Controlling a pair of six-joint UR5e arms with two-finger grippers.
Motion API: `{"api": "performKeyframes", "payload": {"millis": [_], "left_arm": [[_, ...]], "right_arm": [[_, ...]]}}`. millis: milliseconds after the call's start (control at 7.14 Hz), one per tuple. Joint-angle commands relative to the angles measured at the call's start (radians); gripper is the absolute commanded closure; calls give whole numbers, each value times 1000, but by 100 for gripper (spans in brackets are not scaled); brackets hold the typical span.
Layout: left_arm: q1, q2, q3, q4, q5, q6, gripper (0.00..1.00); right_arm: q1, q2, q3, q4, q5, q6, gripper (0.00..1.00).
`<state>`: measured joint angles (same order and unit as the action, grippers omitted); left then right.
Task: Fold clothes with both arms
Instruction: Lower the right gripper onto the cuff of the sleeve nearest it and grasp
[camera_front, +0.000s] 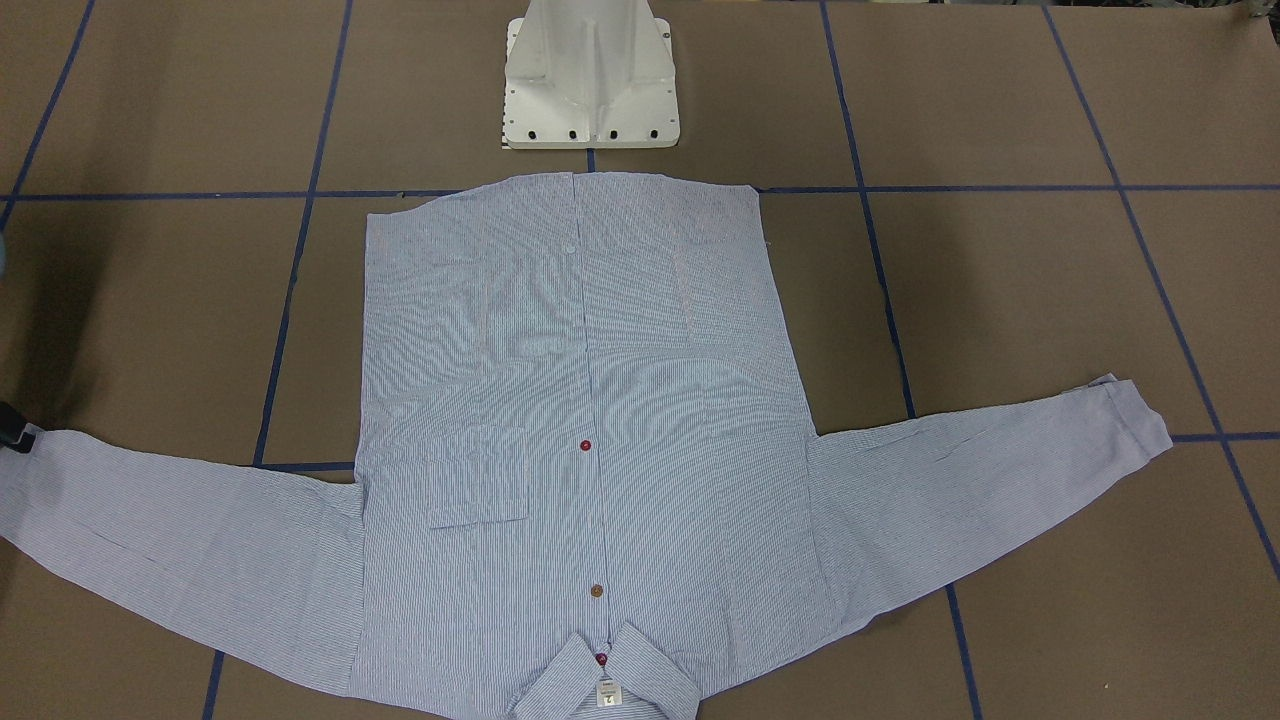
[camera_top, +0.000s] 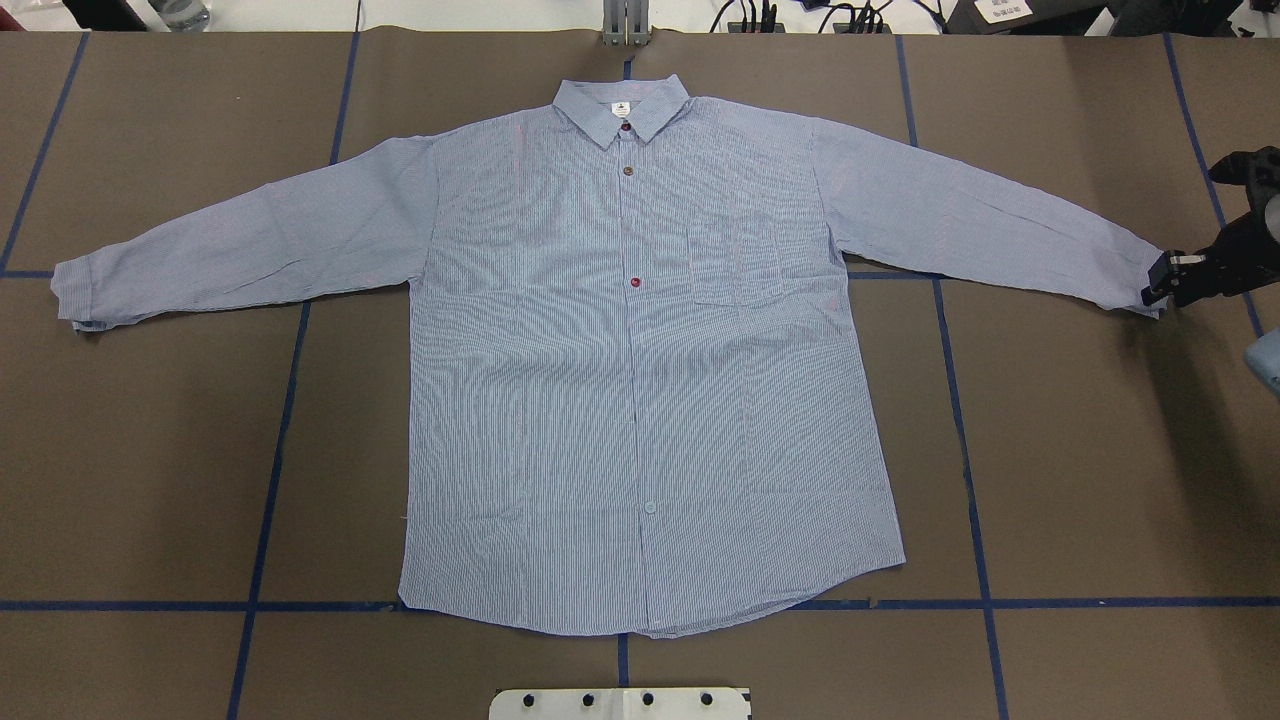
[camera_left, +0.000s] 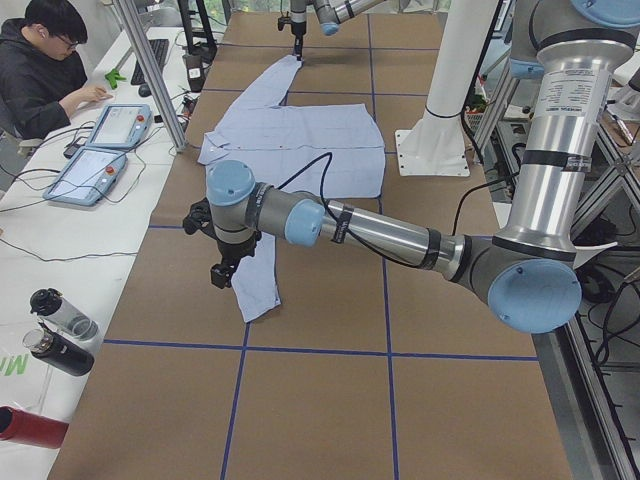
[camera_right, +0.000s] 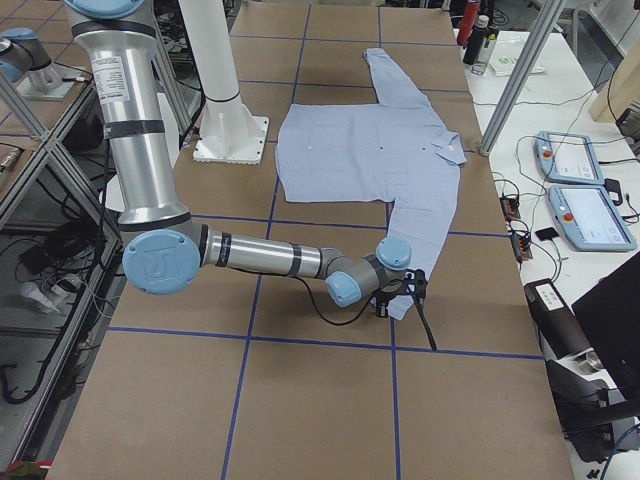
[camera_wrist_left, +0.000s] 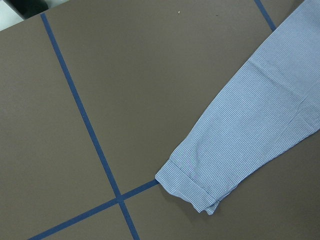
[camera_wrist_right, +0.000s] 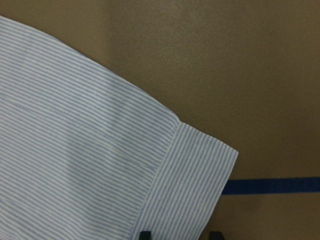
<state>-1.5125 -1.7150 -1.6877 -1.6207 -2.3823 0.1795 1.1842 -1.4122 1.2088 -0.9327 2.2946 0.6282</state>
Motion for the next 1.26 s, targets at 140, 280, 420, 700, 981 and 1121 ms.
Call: {"api": "performKeyframes", "payload": {"millis": [140,280,420,700,981,1121], "left_arm": [[0,0,-1,1,0,-2,0],[0,0,-1,1,0,-2,0],[0,0,-1,1,0,-2,0],[0,0,-1,1,0,-2,0],[0,-2,-1,1,0,-2,0],[0,-5,-1,1,0,-3,0]], "right_arm": [[0,-5,-2,0,-1,1,50],[0,-7,-2,0,-1,1,50],[0,-7,-2,0,-1,1,53],[0,-5,0,0,0,2,90],[0,-1,0,5,-4,2,100],[0,4,6,5,-3,2,100]]}}
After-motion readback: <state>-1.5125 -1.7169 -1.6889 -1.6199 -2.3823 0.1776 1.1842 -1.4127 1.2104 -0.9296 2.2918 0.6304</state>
